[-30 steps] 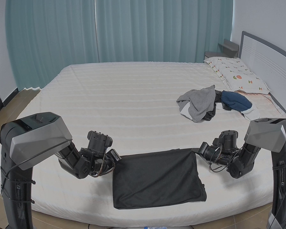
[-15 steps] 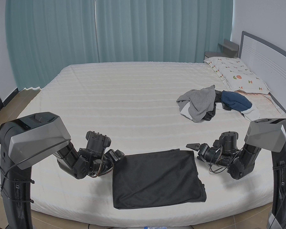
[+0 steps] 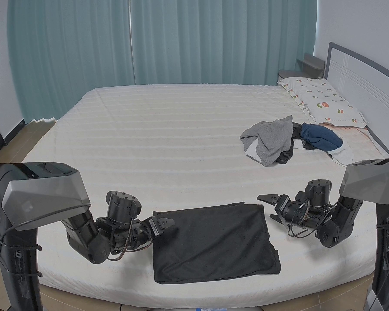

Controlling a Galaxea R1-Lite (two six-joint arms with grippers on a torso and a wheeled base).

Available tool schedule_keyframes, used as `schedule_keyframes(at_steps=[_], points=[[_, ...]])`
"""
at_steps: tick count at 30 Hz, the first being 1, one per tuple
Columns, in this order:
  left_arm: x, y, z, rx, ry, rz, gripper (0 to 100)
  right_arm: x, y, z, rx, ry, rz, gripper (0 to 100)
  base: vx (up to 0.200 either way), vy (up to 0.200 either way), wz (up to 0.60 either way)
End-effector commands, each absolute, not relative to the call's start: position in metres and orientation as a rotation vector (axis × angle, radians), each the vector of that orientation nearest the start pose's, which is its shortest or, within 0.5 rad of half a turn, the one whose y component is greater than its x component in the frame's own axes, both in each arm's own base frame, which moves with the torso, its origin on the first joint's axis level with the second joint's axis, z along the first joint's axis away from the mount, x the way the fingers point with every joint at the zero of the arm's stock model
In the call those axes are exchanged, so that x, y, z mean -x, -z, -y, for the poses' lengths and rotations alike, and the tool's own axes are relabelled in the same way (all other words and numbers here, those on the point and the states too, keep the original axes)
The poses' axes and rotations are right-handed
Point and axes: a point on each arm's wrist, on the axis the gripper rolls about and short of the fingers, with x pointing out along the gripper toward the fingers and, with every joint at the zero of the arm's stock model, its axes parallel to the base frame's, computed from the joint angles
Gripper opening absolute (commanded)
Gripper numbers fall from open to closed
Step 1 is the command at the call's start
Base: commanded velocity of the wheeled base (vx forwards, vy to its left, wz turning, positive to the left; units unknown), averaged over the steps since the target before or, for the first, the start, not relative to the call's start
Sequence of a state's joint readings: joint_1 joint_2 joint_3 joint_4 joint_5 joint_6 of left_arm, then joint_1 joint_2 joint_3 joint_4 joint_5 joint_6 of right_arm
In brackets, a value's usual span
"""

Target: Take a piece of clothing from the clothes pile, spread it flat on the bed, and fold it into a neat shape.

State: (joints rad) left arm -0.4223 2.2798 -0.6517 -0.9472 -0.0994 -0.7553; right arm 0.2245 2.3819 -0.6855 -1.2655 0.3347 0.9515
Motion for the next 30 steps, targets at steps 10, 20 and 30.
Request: schedule_keyframes(at_steps=[10,20,30], points=[[-0.295,0.034,0.153,0.538,0.258,-0.887,100,-0.349,0.015,-0.093,-0.932,-0.319,-0.665,100,0.0,0.0,0.0],[-0.295,0.03,0.149,0.549,0.241,-0.876,0,-0.348,0.015,-0.093,-0.933,-0.316,-0.667,100,0.0,0.0,0.0],[-0.294,0.031,0.15,0.518,0.168,-0.835,0,-0.349,0.005,-0.086,-0.942,-0.312,-0.638,100,0.0,0.0,0.0]])
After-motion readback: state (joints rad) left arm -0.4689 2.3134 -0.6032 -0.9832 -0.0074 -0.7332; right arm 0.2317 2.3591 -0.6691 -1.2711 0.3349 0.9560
